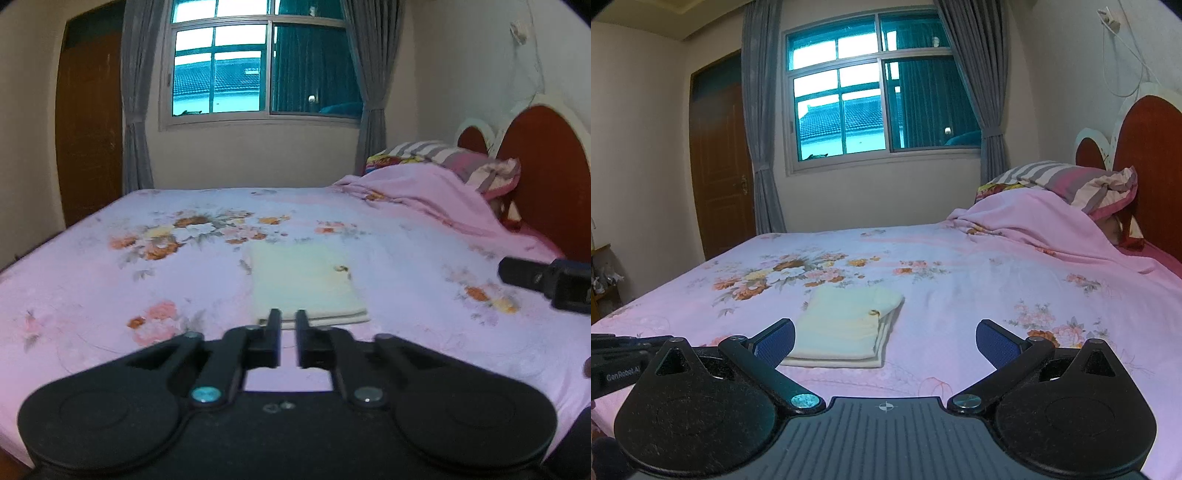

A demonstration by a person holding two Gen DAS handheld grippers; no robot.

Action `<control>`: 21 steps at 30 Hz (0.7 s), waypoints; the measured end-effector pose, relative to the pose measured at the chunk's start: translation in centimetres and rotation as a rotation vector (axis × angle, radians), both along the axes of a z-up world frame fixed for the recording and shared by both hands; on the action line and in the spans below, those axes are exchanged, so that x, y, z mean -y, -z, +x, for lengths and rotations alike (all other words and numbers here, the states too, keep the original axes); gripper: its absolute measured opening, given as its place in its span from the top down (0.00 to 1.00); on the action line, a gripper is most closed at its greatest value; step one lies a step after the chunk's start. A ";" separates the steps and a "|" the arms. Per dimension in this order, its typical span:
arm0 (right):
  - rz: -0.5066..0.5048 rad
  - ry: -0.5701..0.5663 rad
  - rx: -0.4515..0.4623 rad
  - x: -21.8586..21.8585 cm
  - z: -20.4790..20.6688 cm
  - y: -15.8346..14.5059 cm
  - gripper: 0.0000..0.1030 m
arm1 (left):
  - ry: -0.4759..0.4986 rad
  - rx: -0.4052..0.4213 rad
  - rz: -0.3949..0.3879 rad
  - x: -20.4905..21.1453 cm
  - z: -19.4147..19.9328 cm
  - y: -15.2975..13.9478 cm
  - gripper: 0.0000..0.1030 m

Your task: Fold small clothes

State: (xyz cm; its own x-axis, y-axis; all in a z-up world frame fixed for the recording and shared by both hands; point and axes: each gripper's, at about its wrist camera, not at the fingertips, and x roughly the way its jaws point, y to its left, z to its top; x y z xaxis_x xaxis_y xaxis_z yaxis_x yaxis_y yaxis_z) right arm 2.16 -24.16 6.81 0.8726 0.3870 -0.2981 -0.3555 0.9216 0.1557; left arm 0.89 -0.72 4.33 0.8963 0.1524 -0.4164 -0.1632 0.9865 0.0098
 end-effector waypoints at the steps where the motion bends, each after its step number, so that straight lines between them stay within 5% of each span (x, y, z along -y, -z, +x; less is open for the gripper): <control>1: 0.000 -0.001 0.002 0.0 0.0 0.0 0.00 | -0.032 0.010 0.000 0.0 -0.1 -0.1 0.13; 5: 0.001 -0.004 0.004 0.1 0.0 0.0 0.00 | -0.119 0.029 0.035 -0.1 -0.3 -0.4 0.12; 21: 0.001 -0.003 0.010 -0.1 -0.2 -0.2 0.00 | -0.091 0.039 0.005 -0.3 -0.4 -0.8 0.12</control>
